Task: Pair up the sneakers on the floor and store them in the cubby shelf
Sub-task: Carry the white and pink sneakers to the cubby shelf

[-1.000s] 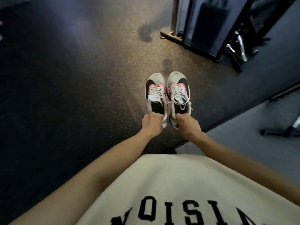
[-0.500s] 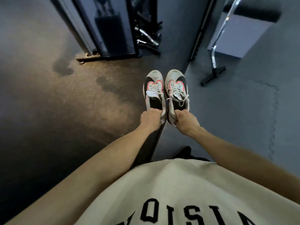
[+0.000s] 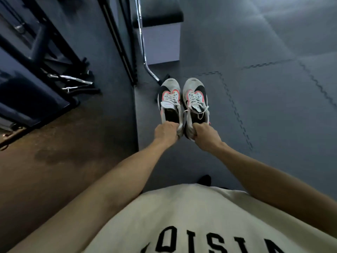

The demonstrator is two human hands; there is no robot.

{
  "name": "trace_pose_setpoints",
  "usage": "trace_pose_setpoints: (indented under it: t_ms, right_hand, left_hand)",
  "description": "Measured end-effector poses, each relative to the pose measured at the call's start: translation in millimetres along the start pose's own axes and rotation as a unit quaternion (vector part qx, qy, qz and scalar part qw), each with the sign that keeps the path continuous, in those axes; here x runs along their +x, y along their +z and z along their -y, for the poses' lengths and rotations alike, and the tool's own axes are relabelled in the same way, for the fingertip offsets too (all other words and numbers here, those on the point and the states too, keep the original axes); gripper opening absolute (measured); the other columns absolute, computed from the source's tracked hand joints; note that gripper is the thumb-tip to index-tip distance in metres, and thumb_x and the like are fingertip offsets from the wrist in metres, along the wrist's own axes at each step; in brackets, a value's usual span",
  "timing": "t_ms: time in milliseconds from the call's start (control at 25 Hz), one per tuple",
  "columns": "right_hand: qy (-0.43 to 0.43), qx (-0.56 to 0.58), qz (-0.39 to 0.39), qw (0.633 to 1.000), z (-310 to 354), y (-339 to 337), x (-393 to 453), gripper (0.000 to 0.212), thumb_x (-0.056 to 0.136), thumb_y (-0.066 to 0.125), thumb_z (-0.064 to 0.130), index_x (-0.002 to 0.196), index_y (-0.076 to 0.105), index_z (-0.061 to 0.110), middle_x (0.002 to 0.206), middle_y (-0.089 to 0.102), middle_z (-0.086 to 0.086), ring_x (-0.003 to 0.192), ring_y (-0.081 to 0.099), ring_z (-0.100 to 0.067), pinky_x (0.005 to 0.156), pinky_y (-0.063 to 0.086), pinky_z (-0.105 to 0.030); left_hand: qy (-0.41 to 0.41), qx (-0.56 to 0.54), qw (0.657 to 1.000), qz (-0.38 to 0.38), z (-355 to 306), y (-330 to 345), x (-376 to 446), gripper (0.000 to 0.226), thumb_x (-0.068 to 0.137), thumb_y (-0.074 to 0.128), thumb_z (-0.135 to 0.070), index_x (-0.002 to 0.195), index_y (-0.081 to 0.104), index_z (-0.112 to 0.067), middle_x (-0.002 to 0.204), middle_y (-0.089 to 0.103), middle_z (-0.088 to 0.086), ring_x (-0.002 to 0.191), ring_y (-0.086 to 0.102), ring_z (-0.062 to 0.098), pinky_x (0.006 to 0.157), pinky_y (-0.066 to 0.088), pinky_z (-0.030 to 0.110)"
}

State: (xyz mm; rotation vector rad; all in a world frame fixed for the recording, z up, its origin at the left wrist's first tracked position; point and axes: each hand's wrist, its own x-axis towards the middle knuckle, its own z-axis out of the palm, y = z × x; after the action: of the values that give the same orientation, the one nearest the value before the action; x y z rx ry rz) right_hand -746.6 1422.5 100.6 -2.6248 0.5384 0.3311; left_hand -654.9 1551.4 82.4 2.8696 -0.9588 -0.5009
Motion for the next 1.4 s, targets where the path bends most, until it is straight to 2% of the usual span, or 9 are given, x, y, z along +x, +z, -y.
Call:
trace_pose_setpoints:
  t_ms: [200,320,560,760,960,1240,1400]
  right_hand:
    - [0.043,0.034,-0.022,0.998,-111.3,-62.7,24.5,0.01,0.081,0.055,0.008,0.091,0.052,0.009,0.098,0.061,-0.017,0.089,0.06,-0.038,0.068,0.044,-0.037]
    - [0.065,0.052,-0.049,0.995,-159.2,-90.8,42.1,0.008,0.079,0.054,0.007,0.084,0.05,0.011,0.094,0.061,-0.016,0.087,0.06,-0.038,0.069,0.046,-0.038]
    - [0.09,0.046,-0.076,0.992,-235.7,-136.3,99.1,0.012,0.079,0.055,0.007,0.091,0.055,0.007,0.096,0.062,-0.017,0.088,0.06,-0.04,0.066,0.043,-0.036]
    - [0.108,0.055,-0.086,0.989,-309.5,-176.9,192.0,0.011,0.077,0.056,0.006,0.088,0.054,0.007,0.091,0.061,-0.017,0.084,0.059,-0.04,0.061,0.041,-0.034]
    - [0.124,0.063,-0.081,0.987,-372.7,-230.9,290.8,0.007,0.08,0.057,0.008,0.085,0.052,0.006,0.088,0.06,-0.015,0.08,0.059,-0.038,0.06,0.043,-0.035]
    - [0.136,0.082,-0.075,0.984,-457.0,-321.5,422.2,0.015,0.082,0.056,0.011,0.078,0.043,0.016,0.092,0.059,-0.015,0.084,0.056,-0.037,0.062,0.038,-0.034]
    - [0.12,0.082,-0.08,0.986,-527.2,-376.7,519.3,0.005,0.082,0.055,0.011,0.082,0.05,0.011,0.093,0.059,-0.016,0.087,0.057,-0.037,0.063,0.036,-0.034]
  left_hand:
    - [0.049,0.024,0.998,0.005,-118.7,-17.6,78.4,0.011,0.087,0.058,-0.016,0.094,0.062,-0.023,0.104,0.065,0.004,0.099,0.063,0.029,0.072,0.041,0.031]
    - [0.081,0.037,0.996,0.0,-168.0,-26.7,119.3,0.01,0.087,0.058,-0.017,0.094,0.062,-0.023,0.105,0.066,0.002,0.1,0.063,0.027,0.075,0.042,0.03]
    - [0.117,0.054,0.992,-0.01,-239.2,-36.8,210.8,0.009,0.088,0.059,-0.02,0.094,0.063,-0.024,0.103,0.067,0.001,0.1,0.064,0.025,0.078,0.041,0.03]
    - [0.126,0.053,0.991,-0.007,-289.1,-43.2,329.1,0.01,0.086,0.059,-0.018,0.093,0.064,-0.023,0.099,0.067,0.002,0.095,0.065,0.026,0.078,0.043,0.031]
    - [0.139,0.053,0.989,0.016,-337.3,-67.3,450.6,0.01,0.087,0.063,-0.026,0.096,0.065,-0.022,0.099,0.067,0.002,0.095,0.064,0.026,0.075,0.042,0.031]
    - [0.147,0.074,0.986,0.02,-408.8,-115.8,612.0,0.011,0.087,0.058,-0.015,0.095,0.063,-0.02,0.104,0.066,0.004,0.1,0.063,0.028,0.079,0.045,0.032]
    - [0.126,0.06,0.99,0.017,-461.8,-131.1,729.2,0.008,0.087,0.061,-0.022,0.095,0.064,-0.021,0.102,0.066,0.004,0.097,0.064,0.028,0.075,0.042,0.031]
